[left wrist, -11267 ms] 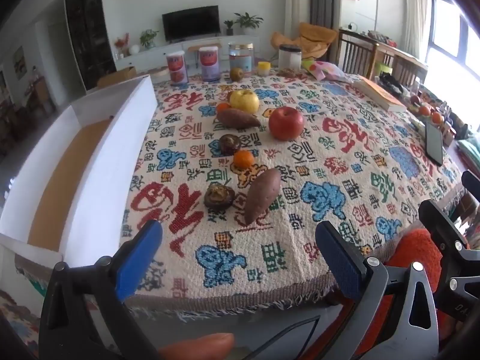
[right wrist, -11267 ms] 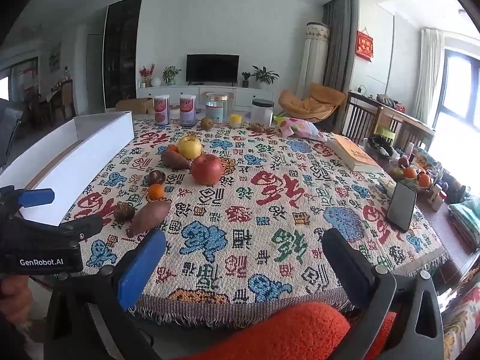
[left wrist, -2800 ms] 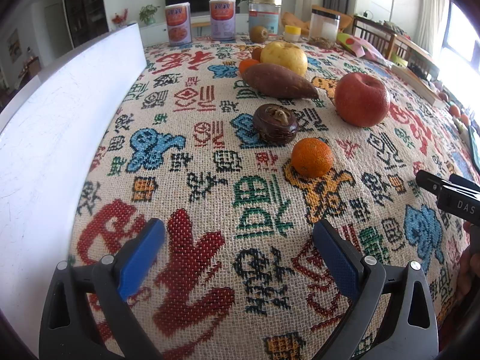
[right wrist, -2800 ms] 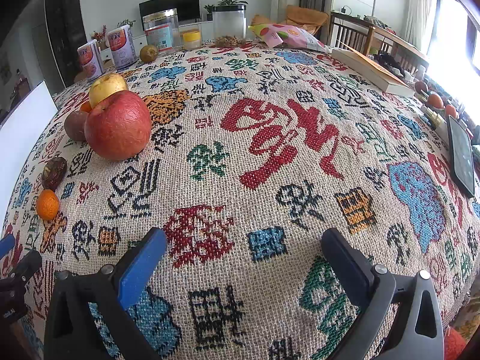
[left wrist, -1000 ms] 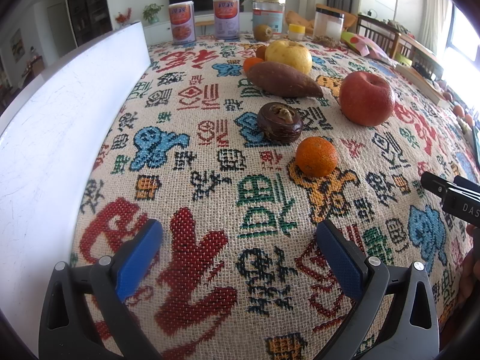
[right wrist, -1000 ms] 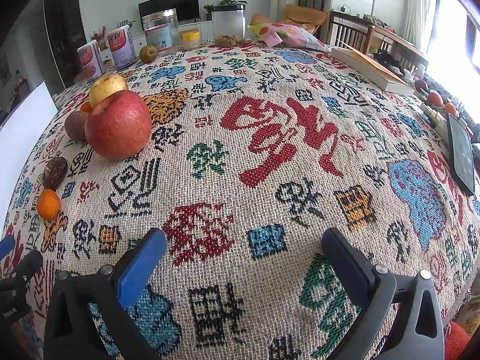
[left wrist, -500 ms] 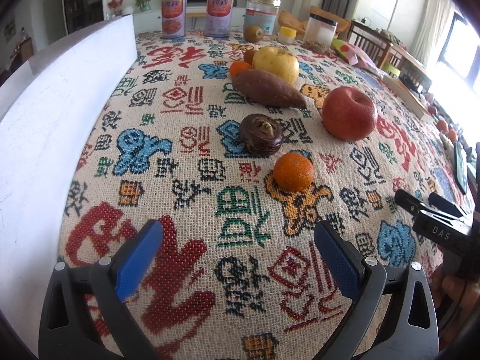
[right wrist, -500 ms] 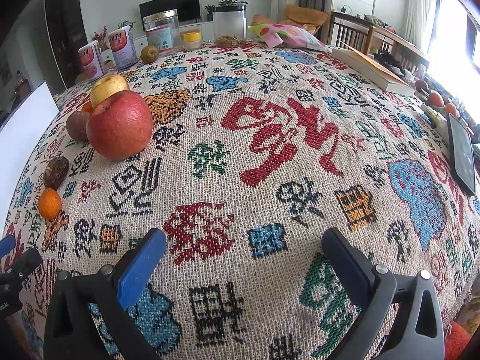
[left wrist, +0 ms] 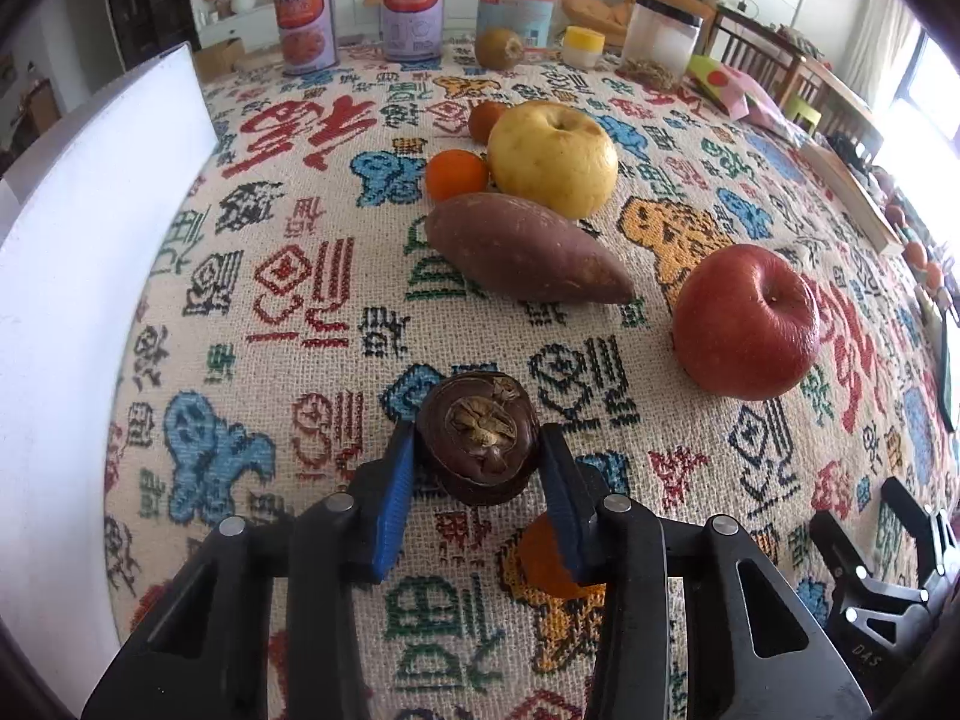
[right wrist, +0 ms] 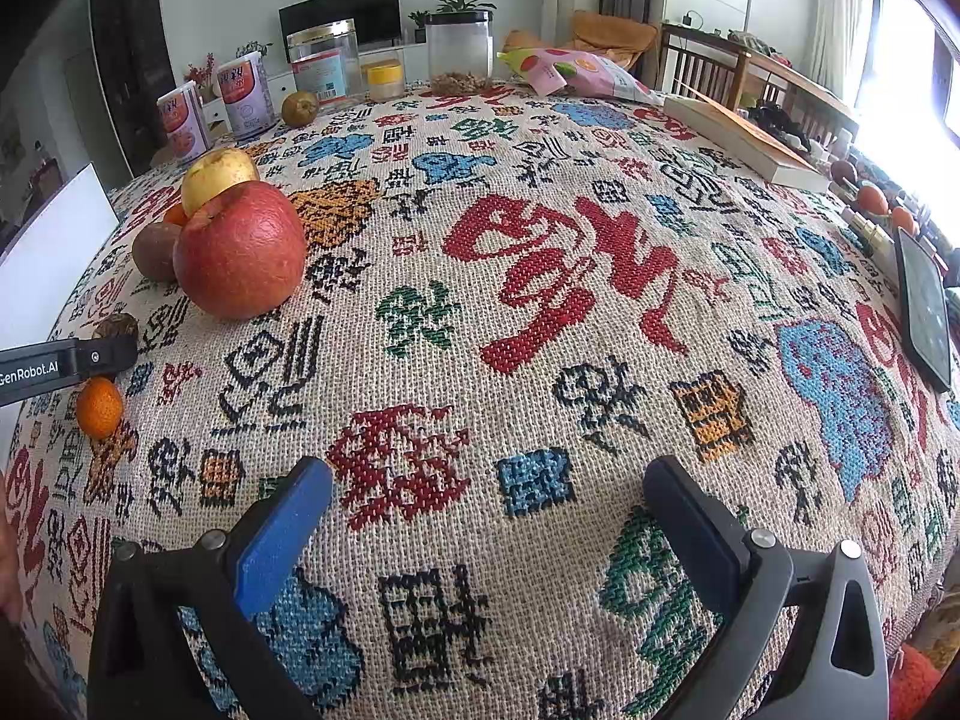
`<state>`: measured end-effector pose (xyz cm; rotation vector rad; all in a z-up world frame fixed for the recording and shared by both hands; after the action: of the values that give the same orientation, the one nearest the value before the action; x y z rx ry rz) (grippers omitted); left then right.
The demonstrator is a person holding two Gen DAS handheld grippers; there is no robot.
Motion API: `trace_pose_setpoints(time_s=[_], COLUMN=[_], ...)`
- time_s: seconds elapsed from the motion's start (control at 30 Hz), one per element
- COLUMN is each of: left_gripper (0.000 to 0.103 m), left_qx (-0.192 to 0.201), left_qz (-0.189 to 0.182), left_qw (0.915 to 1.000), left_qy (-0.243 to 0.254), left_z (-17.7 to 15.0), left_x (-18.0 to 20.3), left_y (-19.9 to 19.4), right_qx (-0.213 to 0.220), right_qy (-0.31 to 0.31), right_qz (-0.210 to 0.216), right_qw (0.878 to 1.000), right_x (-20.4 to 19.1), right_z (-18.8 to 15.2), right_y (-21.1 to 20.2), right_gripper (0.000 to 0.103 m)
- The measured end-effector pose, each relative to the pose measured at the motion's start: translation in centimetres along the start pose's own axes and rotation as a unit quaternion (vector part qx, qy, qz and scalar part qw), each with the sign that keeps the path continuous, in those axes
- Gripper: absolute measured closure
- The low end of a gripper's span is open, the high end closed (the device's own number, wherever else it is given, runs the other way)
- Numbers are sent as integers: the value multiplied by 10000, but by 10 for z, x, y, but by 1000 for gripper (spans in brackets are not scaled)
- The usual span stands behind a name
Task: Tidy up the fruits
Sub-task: 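Grasp the second brown mushroom between the left tool fingers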
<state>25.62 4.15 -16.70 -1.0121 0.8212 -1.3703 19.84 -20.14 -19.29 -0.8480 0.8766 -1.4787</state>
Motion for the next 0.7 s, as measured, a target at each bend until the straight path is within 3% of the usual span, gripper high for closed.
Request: trace_pose_setpoints(time_s=[0.13,0.3,0.4,0.47,0.5,0.53,0.57,0.6,0.7], left_gripper=[62,62,61,58,49,34,28,23,23], left_qx=[214,171,98,263,343,375,402,438,556], left_qz=[108,227,232,276,326,368,384,380,406], left_qw=[9996,9994,9994,9991,9987,9984,9982,9979,9974], left_qy=[-161,-188,-218,-196,-186,-198,-232,-280,-223], left_z=[-17,-56,-77,-82,-84,-85,-87,-89,-92], left_x=[-28,-54,-59,-59,-58,-59,-60,-61,-61], left_y=[-21,-37,-36,-38,-38,-38,-37,-37,-38], right_qx=[1,2,1,1,1,2,2,2,2], right_qy=[-1,1,1,-2,-3,-2,-2,-2,-1], right_qz=[3,2,1,5,5,7,7,8,10], right_qw=[10000,10000,10000,10000,10000,10000,10000,10000,10000], right_x=[0,0,0,0,0,0,0,0,0], right_z=[0,0,0,0,0,0,0,0,0], right_y=[0,0,0,0,0,0,0,0,0], right_gripper=[0,0,0,0,0,0,0,0,0])
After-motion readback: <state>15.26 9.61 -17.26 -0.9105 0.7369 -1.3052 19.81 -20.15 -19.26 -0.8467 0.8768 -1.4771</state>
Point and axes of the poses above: each gripper's, at about its wrist camera, not at the fingertips, and y roughly the way its jaws point, x to its right, z to its top, the point moved 8 cm from there along y, roughly the way its jaws point, and after that the axes turned 8 degrees about -x, right-handed, at the moved point
